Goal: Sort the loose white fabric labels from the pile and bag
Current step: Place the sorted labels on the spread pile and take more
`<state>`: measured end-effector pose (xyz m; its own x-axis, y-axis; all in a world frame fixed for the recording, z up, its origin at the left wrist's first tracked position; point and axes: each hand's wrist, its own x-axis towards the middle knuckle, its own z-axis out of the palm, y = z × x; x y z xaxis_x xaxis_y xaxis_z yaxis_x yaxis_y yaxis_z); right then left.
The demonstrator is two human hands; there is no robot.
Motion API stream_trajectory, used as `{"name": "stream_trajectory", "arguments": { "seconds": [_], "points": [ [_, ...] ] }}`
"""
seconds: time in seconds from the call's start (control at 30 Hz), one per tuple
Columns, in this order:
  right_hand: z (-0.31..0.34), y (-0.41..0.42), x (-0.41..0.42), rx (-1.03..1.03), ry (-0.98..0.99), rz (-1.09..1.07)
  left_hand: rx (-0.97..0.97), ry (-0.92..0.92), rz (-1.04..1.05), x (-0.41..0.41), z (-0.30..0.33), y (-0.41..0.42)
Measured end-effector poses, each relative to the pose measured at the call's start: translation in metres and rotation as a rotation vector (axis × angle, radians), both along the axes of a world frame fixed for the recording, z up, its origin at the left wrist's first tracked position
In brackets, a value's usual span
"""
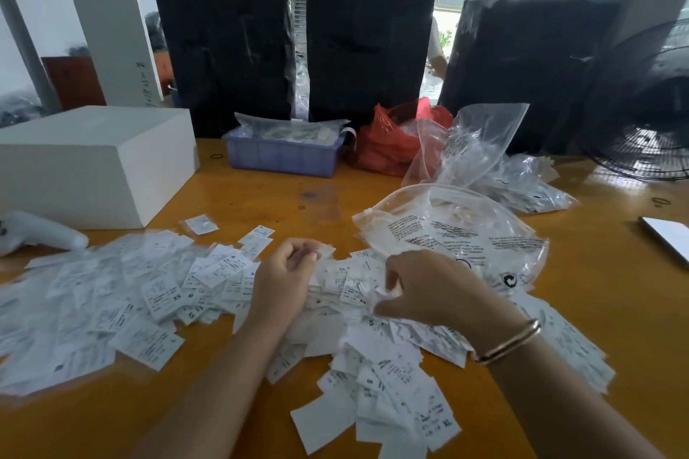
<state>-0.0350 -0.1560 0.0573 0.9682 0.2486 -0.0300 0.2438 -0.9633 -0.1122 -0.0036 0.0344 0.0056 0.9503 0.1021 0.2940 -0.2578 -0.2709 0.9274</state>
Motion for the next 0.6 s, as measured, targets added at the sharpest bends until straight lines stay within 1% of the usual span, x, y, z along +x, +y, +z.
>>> {"name": "stream_trajectory", "arguments": {
  "seconds": [0.07, 0.1, 0.2, 0.27, 0.37, 0.47, 0.53, 0.6],
  "points": [
    [-0.002, -0.002, -0.007, -0.046, 0.056, -0.047, -0.058, 0.009, -0.011, 0.0, 0.0, -0.001],
    [-0.002, -0.004, -0.008, -0.05, 0.053, -0.066, -0.081, 0.012, -0.022, 0.0, 0.001, -0.001],
    [-0.004, -0.01, -0.007, -0.025, -0.042, -0.113, -0.081, -0.007, -0.051, -0.002, 0.002, -0.002],
    [-0.006, -0.009, -0.008, -0.01, -0.062, -0.123, -0.108, -0.001, -0.075, -0.003, 0.003, -0.003],
    [-0.011, -0.006, -0.007, -0.074, -0.101, -0.135, -0.166, 0.026, -0.099, -0.004, 0.003, -0.002],
    [-0.009, -0.006, -0.005, -0.098, -0.228, -0.168, -0.229, 0.063, -0.116, -0.002, 0.002, -0.001],
    [-0.007, -0.004, -0.006, -0.065, -0.314, -0.168, -0.264, 0.098, -0.13, 0.0, 0.001, 0.0],
    [-0.007, 0.002, -0.01, 0.035, -0.33, -0.14, -0.341, 0.137, -0.17, 0.0, 0.002, 0.0]
  ]
}}
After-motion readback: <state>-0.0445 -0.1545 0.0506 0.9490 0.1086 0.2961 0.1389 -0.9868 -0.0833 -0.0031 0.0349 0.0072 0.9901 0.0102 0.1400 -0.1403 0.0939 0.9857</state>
